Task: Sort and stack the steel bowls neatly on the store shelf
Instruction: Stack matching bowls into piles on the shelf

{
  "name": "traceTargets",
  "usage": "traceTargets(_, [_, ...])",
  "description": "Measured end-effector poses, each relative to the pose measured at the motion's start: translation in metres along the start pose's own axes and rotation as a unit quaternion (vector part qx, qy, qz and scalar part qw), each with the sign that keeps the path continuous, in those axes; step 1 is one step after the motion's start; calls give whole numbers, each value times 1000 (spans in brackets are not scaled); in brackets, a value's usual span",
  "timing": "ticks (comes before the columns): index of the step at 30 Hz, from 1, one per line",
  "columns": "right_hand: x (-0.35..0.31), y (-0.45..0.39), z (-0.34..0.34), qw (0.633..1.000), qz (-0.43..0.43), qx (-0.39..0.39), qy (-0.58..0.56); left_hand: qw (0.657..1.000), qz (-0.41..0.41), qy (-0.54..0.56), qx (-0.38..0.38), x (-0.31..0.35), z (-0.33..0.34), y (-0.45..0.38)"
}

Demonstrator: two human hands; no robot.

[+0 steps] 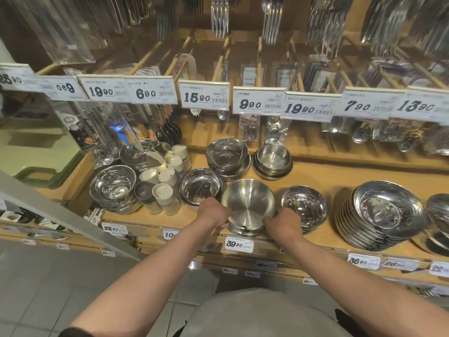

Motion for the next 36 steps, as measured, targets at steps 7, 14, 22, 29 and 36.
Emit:
traceTargets(7, [1,-1,1,1000,3,-3,-7,999,4,46,-10,-5,1,4])
traceTargets(14, [1,0,-1,1000,6,-7,0,994,-11,98,-41,-6,3,1])
traceTargets(22, [3,0,-5,996,-10,-70,50,977,-32,196,-83,-21,5,-13])
traceTargets(29, [-9,-6,-43,993,-70,-24,97,954,-91,286,17,-59,-31,-39])
traceTargets(36, [-29,-9,-42,991,-131,-1,-26,925,-155,347,-25,-55,-27,-61])
Point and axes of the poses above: each hand's wrist, its own y-axis away from the middle knuckle, its own z-axis out of the palm, x = y × z, the point moved 6 cm from there along -y, towards the middle knuckle, and after that the axes turned 15 degrees about -z, right-handed, at the moved point
